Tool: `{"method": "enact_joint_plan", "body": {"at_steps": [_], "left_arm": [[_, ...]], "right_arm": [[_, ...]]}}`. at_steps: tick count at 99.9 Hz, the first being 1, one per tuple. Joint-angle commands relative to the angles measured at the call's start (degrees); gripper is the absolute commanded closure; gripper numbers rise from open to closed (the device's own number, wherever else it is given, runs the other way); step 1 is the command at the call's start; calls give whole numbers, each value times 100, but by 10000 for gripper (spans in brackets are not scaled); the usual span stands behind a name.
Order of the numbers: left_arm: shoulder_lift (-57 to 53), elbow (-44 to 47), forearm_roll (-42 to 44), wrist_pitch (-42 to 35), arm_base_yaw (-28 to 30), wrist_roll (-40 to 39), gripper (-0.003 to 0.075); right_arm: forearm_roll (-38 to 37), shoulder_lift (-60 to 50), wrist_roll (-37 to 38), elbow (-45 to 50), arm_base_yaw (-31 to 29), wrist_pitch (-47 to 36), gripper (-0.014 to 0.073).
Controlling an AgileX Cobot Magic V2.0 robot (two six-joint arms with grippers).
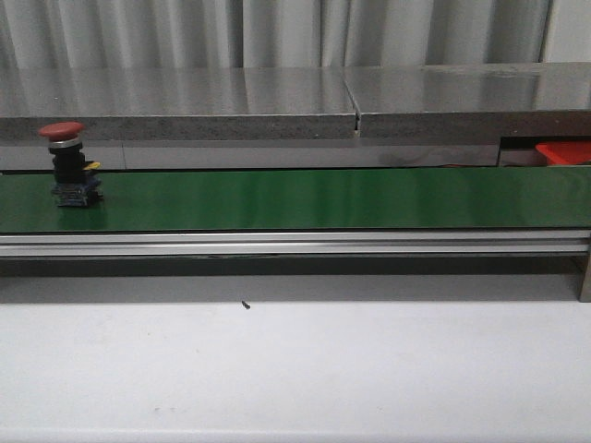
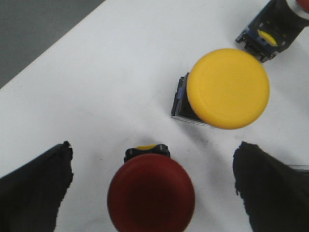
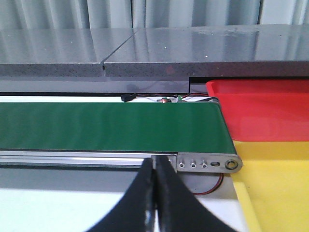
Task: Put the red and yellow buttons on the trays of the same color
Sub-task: 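Return the left gripper to the table and grasp another red button, then place the second red button on the belt with the left gripper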
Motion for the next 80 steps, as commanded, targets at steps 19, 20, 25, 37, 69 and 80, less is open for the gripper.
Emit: {"method": "enact_joint_plan", "body": {"at_steps": [19,20,25,37,69,80], "left_arm": [[-246,-174,-8,-263,7,-66,451],[-246,-174,-8,-252,7,-66,462],[-246,-174,-8,-213,7,-66,542],[-260,-174,-44,-15,7,-66,631],[-1122,-174,-123,446,-31,-66,636],[-1679,-188,-132,511,-187,-66,636]], "right_arm": [[-56,-99,-5,-1,-25,-427,661],[-56,-99,-5,-1,-25,-427,661],[-56,-99,-5,-1,-25,-427,661],[-56,-99,-5,-1,-25,-427,661],[-56,-99,-5,-1,-25,-427,661],[-56,-99,-5,-1,-25,-427,661]]}}
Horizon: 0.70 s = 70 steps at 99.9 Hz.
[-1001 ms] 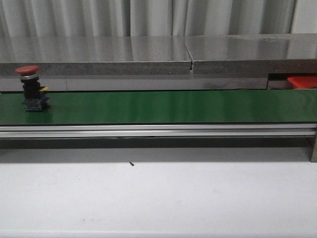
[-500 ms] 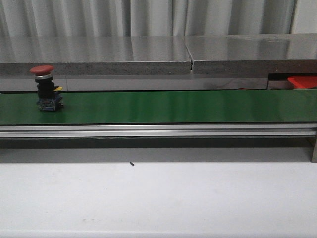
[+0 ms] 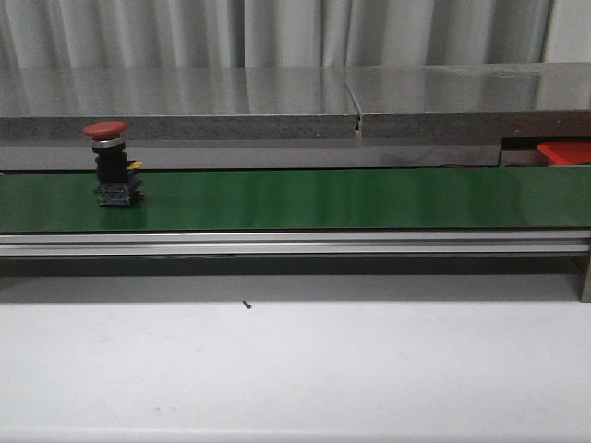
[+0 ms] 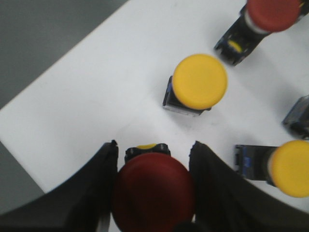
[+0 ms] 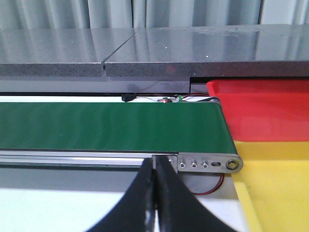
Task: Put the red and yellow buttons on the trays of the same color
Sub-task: 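Place the second red button on the belt with the left gripper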
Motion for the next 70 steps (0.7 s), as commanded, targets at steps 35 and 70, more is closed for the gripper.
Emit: {"method": "enact_joint_plan", "body": {"at_steps": [35,70], "left_arm": [[-1407,-285,-57,120,-1148,183,636],[-651,-1137,-57,513,-2004,289,636]], "right_arm": [[-56,-99,-5,-1,-25,-427,661],[-56,-99,-5,-1,-25,-427,661]]}}
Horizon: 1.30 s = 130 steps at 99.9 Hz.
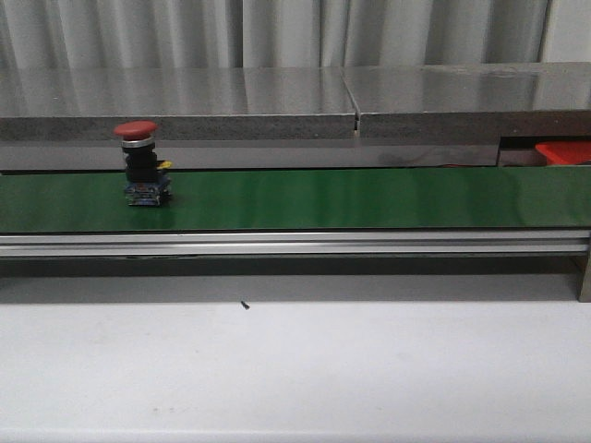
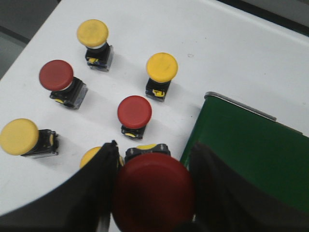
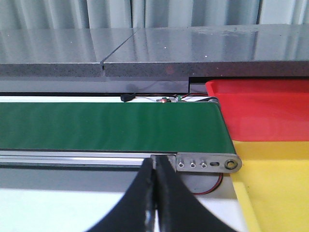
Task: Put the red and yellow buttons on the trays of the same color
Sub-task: 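Place the second red button on the belt with the left gripper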
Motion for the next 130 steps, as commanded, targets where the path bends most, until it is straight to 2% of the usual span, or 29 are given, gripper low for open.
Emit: {"method": "enact_joint_plan", "body": {"at_steps": [1,47,89,94,101,113,118,123,130], "left_arm": [[76,-445,-24,-41,-153,25,636],[852,-778,-121,-74,-676,23,636],[1102,-778,-302,-5,-719,23,620],[1102,-778,-302,22,-719,23,582],[1102,-778,-393,59,-719,184,479],[1102,-778,-479,109,-719,301,219],[1102,-778,-486,109,-719,301,141],[1102,-778,-486,109,-719,301,95],[1087,-778,-486,109,-719,301,78]], "right_arm": [[-56,-99,-5,-1,-25,-427,661],[-56,-99,-5,-1,-25,-427,661],[-56,-99,-5,-1,-25,-427,661],[-56,-99,-5,-1,-25,-427,661],[-56,-99,-5,-1,-25,-427,661],[-56,-99,-5,-1,-25,-427,661],[-56,-99,-5,-1,-25,-427,661],[-56,-99,-5,-1,-25,-427,661],[-56,-99,-5,-1,-25,-427,661]]}}
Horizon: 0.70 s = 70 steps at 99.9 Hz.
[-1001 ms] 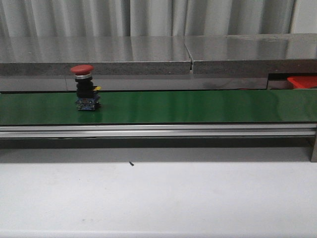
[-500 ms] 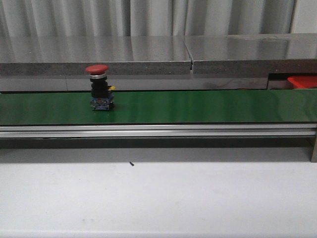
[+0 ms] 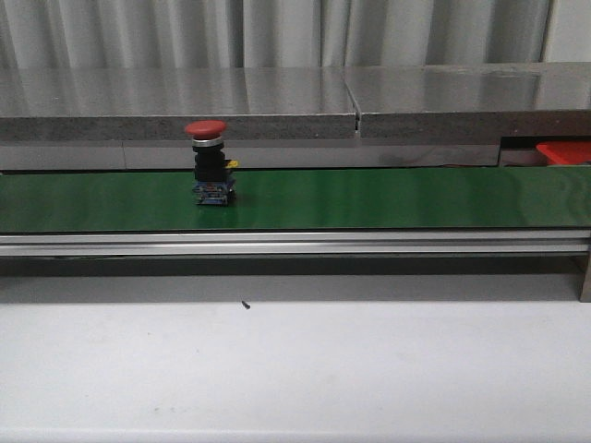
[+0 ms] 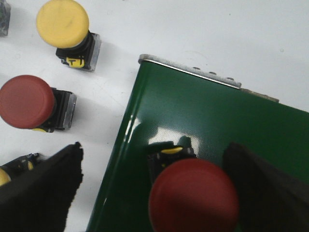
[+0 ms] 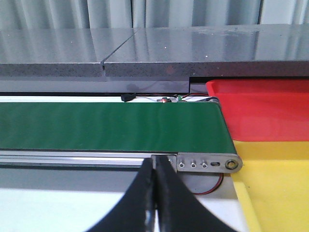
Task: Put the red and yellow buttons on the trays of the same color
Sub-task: 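Place the second red button on the belt with the left gripper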
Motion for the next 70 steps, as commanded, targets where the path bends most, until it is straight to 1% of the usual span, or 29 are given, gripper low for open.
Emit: {"method": "enact_joint_plan", "body": {"at_steps": [1,21,27,48,60,70], "left_arm": [[-285,-169,-73,-182,-33,15,78],[-588,-169,-152,-168,-42,49,78],[-751,-169,-232,-168,-46,207,78],[-1456,-169,-925,-97,-57,826,78],[-1945,-18,-939,-99,-213,986,78],[-2397,285,-939,-165,-484,1204,78]], "right_arm": [[-56,-99,-5,-1,-25,-427,661],[-56,-99,-5,-1,-25,-427,661],[-56,-99,-5,-1,-25,-427,661],[-56,-99,-5,-1,-25,-427,661],[-56,-99,-5,-1,-25,-427,661],[-56,-99,-5,-1,-25,-427,661]]}}
